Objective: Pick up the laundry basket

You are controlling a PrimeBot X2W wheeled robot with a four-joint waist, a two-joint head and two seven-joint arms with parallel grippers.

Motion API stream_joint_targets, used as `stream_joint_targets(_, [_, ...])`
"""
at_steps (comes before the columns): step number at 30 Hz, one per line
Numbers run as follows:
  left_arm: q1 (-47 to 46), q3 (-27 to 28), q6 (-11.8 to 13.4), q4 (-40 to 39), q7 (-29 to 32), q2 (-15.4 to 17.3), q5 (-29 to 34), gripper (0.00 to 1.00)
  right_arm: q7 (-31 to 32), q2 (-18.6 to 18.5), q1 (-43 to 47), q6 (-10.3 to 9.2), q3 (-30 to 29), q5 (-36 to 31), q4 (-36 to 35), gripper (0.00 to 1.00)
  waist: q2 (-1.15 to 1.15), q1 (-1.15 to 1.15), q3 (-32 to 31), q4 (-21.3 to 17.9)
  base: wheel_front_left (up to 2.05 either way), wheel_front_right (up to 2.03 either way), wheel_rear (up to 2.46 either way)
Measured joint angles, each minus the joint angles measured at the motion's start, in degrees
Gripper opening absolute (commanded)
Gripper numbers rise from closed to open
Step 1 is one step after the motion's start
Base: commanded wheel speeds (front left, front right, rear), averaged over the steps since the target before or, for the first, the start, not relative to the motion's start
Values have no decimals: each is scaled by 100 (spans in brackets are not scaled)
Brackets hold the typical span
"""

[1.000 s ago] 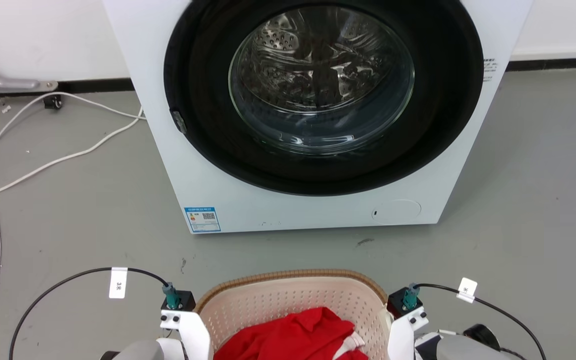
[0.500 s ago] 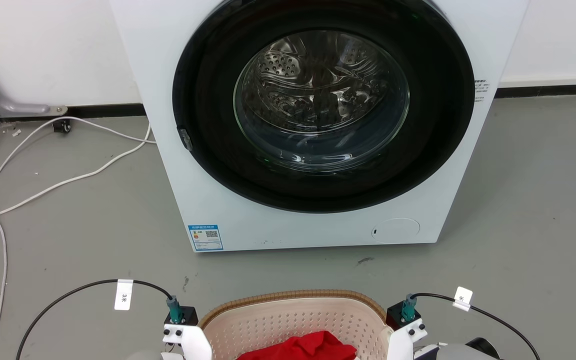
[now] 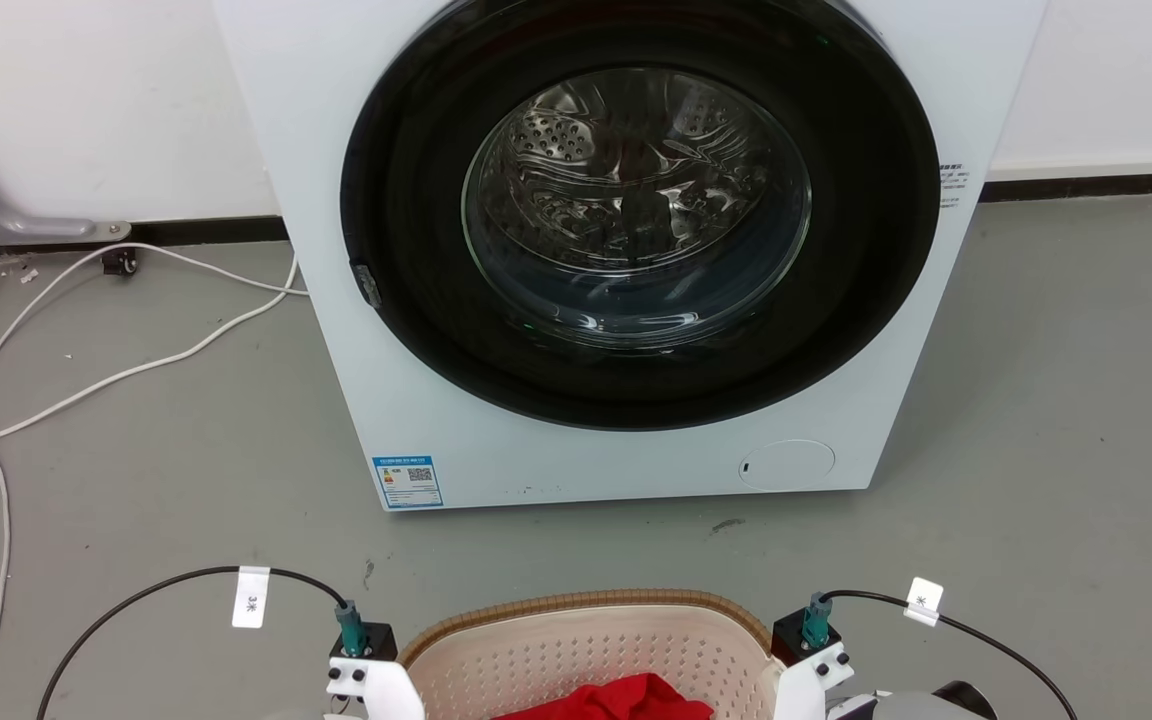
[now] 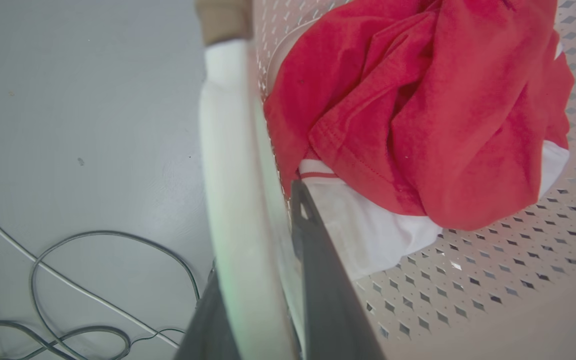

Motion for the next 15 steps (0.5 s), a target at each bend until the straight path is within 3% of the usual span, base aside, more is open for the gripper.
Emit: stream_joint_targets(15, [-20, -234, 0, 43, -44, 18, -231, 0, 25, 8, 8, 0, 2, 8, -2, 0, 0, 0, 22, -15, 0, 0, 0])
